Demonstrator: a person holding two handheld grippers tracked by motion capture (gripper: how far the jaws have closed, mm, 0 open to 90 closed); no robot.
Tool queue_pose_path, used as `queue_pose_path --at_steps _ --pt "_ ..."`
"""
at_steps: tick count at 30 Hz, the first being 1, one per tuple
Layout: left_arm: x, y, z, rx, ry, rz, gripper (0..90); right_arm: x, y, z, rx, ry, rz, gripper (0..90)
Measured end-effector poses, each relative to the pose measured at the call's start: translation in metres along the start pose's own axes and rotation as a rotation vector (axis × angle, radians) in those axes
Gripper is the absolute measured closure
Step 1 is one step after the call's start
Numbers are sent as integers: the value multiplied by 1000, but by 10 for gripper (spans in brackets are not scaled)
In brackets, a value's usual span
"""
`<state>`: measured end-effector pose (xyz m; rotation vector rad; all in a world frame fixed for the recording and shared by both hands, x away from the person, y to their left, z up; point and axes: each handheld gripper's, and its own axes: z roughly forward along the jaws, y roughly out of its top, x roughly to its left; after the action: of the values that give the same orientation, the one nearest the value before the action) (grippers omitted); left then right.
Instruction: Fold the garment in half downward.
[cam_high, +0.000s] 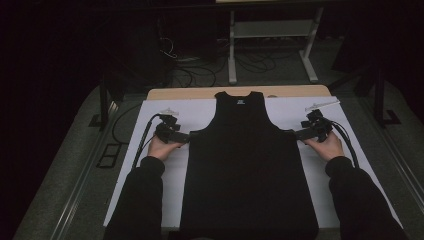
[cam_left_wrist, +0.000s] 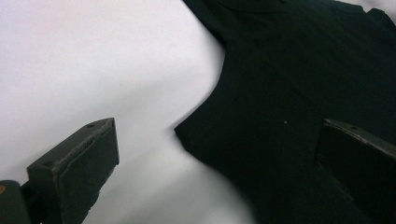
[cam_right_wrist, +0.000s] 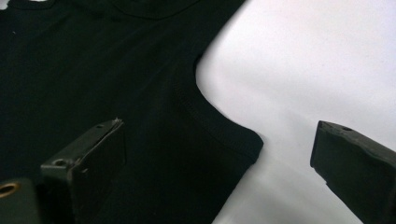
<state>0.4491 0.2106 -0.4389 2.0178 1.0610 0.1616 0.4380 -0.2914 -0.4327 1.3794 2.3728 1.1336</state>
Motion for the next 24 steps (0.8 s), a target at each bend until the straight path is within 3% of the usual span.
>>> queue_pose_path --at_steps 14,24 --pt "0 -3 8 19 0 0 0 -3 -11 13 11 -11 14 146" --pt "-1 -5 14 16 -2 -2 121 -5 -14 14 4 -29 26 270"
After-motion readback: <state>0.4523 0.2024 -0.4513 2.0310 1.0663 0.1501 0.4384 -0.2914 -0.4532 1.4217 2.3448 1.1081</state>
